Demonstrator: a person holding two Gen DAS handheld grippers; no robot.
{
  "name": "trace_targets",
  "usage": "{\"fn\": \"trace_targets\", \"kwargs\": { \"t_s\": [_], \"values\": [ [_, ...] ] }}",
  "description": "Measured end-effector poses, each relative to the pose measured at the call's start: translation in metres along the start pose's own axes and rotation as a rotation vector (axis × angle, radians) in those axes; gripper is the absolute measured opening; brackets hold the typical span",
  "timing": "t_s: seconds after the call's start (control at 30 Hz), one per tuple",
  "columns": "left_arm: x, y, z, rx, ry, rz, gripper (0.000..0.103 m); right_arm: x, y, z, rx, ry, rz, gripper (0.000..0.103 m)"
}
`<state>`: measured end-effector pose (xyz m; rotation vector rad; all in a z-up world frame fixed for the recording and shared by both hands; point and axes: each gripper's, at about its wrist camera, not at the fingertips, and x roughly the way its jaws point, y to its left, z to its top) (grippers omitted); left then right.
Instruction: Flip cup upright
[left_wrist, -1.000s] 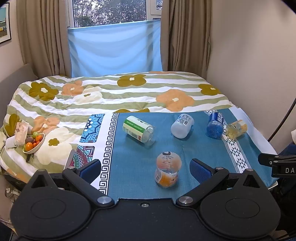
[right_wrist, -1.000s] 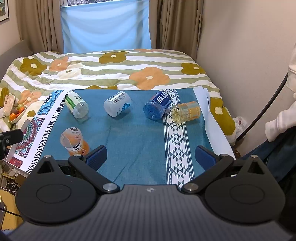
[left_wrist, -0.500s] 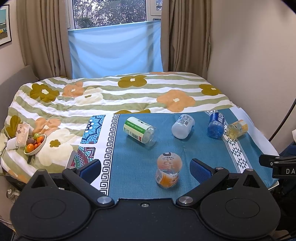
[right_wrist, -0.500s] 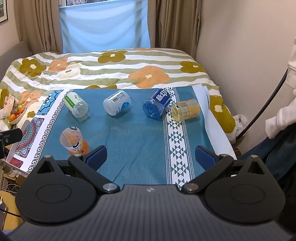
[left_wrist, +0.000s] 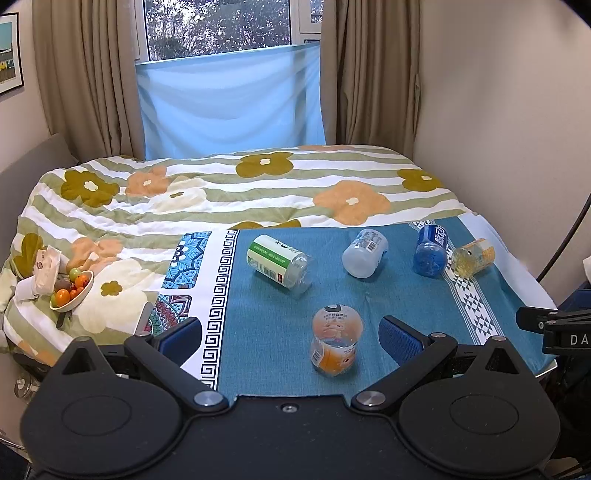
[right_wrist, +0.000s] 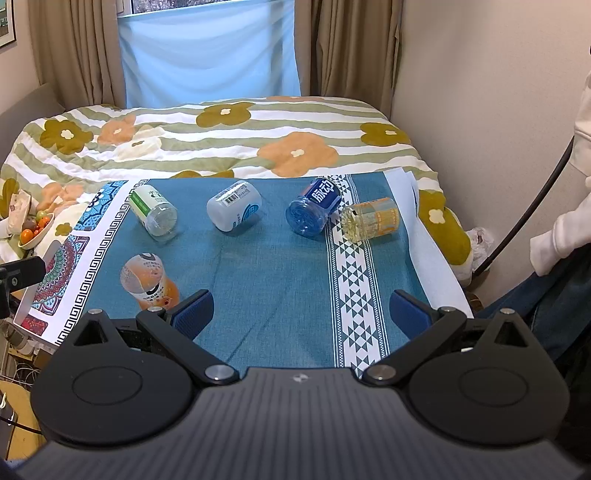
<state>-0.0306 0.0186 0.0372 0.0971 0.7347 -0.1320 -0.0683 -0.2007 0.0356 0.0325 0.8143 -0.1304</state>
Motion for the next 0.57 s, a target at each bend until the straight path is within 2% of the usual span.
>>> {"fn": "trace_targets", "kwargs": {
  "t_s": [0.57],
  "values": [
    [-0.0066,0.0006,-0.003,0.003,-0.028,0.005,0.103,0.0,-0.0015,0.0002,0.002,-0.001,0.002,0.103]
  ]
}}
